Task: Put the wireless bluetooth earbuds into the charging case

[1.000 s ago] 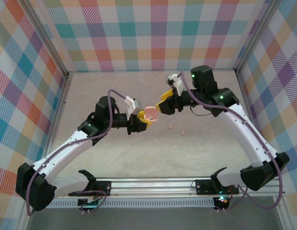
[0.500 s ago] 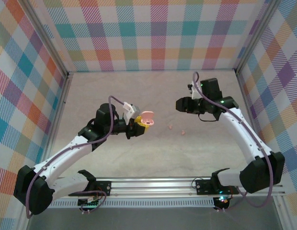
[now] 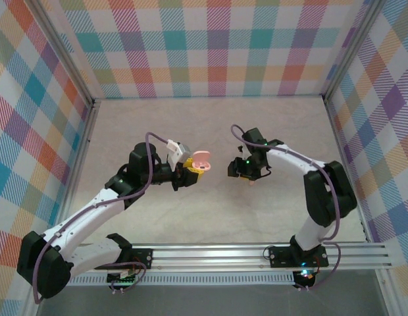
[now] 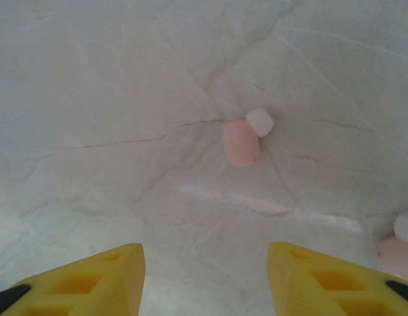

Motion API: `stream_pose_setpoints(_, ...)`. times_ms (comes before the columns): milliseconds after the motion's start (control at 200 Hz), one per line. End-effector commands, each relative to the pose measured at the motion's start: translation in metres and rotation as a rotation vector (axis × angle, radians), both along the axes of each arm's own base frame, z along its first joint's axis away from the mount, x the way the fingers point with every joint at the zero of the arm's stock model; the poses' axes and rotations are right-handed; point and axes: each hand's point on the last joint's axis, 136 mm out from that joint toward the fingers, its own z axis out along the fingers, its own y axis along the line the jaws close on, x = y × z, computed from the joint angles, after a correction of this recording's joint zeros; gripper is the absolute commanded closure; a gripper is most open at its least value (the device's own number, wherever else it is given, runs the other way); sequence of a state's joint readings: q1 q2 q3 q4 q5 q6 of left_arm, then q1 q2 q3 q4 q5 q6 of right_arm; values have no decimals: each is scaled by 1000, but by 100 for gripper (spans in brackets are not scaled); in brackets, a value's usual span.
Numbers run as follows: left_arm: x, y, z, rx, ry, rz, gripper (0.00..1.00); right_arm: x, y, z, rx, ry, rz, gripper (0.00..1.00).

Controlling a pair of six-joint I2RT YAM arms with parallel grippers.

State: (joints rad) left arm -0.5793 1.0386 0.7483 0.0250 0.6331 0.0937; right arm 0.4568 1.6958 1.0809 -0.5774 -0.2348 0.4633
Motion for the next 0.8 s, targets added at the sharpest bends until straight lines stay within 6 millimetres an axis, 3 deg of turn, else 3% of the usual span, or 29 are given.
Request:
stream_pose_setpoints(0,-2,6,2,-1,-23,15,82,13,5,-7,-28,-19,18,46)
stream_pose_setpoints(255,-6,12,5,5,-38,30,82,31,11,-24,-75,-32,75,45)
stream_pose_setpoints(450,-6,14,6,9,-46,38,82,40,27,-31,-75,-64,163,46)
stream_pose_setpoints(795,-6,17,5,16,-53,47,82,40,64,-22,-54,-139,363,46)
